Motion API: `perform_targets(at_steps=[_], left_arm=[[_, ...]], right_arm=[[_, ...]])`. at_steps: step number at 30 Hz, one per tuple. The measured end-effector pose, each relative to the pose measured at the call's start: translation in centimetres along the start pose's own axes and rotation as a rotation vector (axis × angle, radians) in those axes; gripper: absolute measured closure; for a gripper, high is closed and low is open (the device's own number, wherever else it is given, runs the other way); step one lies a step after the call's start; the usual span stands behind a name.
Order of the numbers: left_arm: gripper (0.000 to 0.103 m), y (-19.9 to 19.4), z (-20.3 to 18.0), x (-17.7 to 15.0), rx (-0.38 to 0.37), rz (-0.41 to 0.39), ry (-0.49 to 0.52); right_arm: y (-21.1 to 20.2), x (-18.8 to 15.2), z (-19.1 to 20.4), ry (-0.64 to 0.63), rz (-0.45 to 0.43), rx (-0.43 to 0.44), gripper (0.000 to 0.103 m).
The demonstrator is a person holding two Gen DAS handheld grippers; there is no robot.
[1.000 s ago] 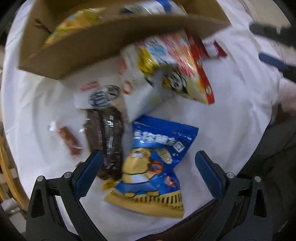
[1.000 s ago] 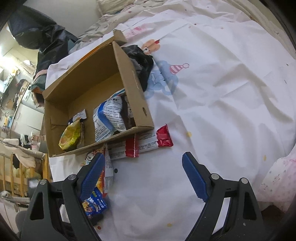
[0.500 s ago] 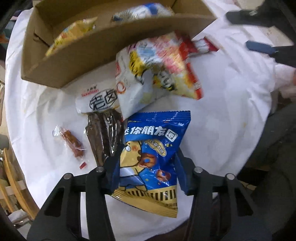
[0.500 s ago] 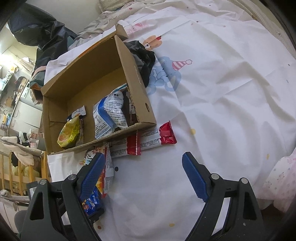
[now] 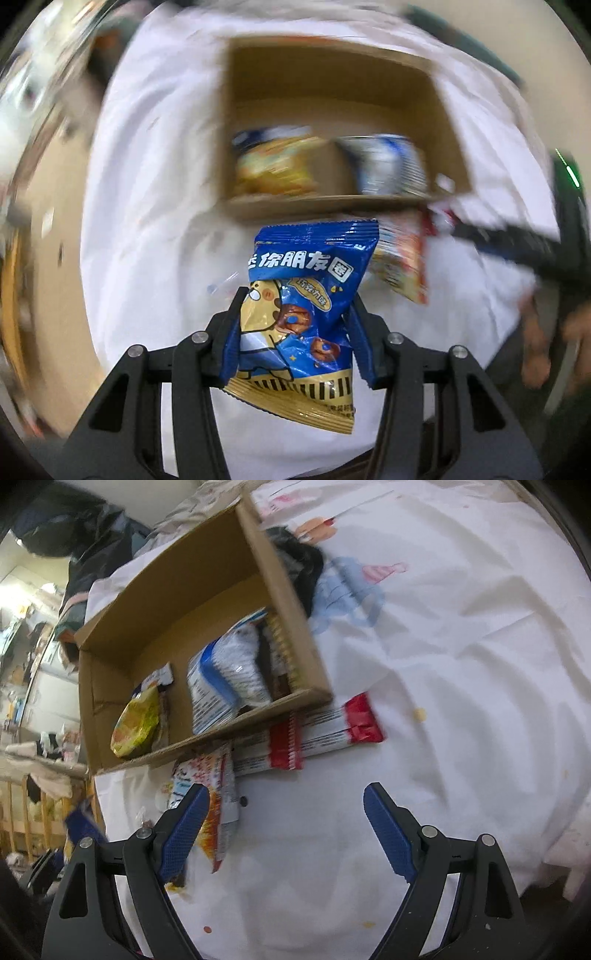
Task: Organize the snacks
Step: 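Grasp the white-and-orange Life snack bag with the right gripper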
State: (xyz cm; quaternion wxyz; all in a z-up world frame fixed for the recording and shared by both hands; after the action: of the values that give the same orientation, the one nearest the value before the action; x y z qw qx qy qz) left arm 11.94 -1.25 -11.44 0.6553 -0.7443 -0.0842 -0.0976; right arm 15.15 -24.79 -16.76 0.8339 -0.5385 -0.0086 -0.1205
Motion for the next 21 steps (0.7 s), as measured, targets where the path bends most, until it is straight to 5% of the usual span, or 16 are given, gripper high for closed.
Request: perform_targets(at_steps=[3, 8, 21], left_arm=[[0.057, 1.1, 2.7, -1.1, 0.017, 0.032, -0.125], [0.057, 1.1, 2.9, -0.8, 0.074, -0.023, -0.113], [0.056, 1.6, 2.7, -0.6, 0.049, 0.001, -0.129]], right_arm=[[1.6, -0.3, 1.8, -0.037, 0.054, 0.055, 0.015], [4.7, -0.7, 3.6, 0.011, 0.169, 0.211, 0.015], [8.8, -0.1, 5.6, -0.049, 0.204, 0.154, 0.015]])
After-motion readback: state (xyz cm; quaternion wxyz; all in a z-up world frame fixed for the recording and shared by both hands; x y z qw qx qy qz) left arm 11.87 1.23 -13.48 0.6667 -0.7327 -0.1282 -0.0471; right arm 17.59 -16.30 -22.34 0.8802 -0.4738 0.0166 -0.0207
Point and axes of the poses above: each gripper's, at about its wrist camera, not at the fingertips, and y roughly the way its jaws point, z to its left, x to its top, the point moved 6 cm from there along y, roughly the way its jaws point, and after that the axes turned 5 degrees about z, right-handed, at the moved point
